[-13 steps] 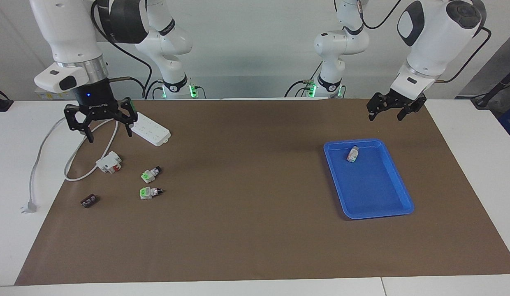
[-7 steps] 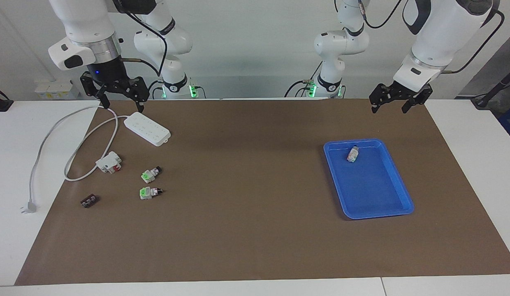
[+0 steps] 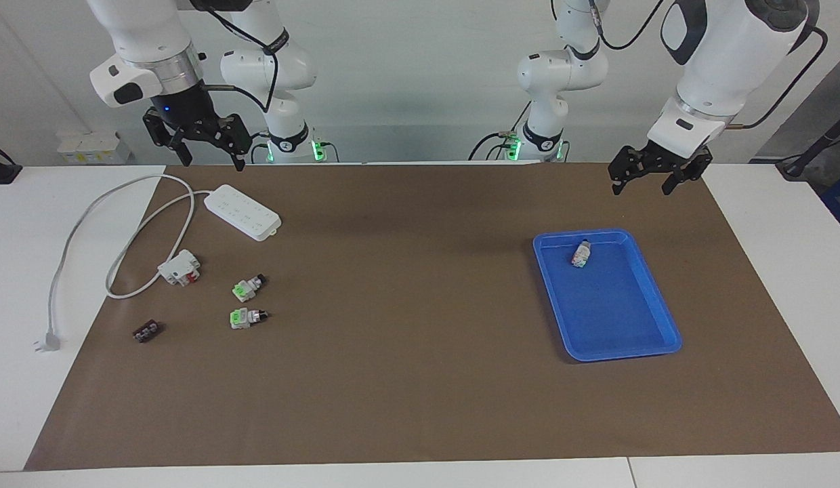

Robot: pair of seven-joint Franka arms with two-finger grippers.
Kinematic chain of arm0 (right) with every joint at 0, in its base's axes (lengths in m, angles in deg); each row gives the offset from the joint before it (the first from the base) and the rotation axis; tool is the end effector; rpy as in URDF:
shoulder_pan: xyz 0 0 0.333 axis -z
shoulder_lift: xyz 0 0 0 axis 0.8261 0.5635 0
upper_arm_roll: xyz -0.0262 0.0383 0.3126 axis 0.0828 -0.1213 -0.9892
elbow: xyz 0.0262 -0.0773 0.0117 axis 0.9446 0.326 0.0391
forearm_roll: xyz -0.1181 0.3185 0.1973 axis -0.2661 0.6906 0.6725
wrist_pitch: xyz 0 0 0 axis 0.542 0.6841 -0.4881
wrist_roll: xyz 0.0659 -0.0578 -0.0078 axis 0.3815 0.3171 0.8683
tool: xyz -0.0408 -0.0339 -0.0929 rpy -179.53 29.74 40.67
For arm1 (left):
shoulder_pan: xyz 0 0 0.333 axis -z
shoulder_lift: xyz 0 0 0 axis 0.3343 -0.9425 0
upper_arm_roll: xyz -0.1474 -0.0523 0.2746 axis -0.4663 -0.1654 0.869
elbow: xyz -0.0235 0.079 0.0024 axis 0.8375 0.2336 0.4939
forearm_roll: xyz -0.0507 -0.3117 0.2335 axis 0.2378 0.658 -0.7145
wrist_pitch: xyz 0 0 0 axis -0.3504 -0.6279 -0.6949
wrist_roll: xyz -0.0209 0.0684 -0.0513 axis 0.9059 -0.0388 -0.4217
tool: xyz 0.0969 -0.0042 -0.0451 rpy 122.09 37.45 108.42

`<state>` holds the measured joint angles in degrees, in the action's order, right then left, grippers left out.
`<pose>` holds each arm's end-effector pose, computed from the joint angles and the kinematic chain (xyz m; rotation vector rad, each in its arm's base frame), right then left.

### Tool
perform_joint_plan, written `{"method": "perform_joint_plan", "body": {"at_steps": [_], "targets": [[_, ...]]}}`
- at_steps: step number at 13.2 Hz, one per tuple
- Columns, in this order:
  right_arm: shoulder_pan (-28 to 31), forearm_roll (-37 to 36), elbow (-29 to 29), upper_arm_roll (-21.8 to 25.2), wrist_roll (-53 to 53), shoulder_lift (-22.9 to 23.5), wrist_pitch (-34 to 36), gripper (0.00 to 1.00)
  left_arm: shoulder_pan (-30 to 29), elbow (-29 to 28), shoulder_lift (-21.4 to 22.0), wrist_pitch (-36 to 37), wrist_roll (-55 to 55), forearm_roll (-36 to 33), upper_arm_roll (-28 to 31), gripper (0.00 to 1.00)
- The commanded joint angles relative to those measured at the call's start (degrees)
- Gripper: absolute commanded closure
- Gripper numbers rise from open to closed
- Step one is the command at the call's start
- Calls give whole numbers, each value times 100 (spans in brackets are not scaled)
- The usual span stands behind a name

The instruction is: Turn and place switch with both arms

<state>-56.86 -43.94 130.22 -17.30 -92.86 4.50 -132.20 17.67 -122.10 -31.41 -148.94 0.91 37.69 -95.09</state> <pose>0.5265 0.0293 0.6514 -3.1272 0.2553 0.0004 0.5568 -0.0623 0.6108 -3.1258 0.1479 0.0721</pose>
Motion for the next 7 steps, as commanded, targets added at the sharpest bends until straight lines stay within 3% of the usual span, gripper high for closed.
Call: {"method": "perform_joint_plan", "body": {"at_steps": [1,7], "targets": [[-129,160,188,249,-53,-133,-107,0,10,-87,70,-155,54,21,17,0],[-174,89,65,267,0,-1,-195,0,18,-166,87,-243,45,29,9,0]]}}
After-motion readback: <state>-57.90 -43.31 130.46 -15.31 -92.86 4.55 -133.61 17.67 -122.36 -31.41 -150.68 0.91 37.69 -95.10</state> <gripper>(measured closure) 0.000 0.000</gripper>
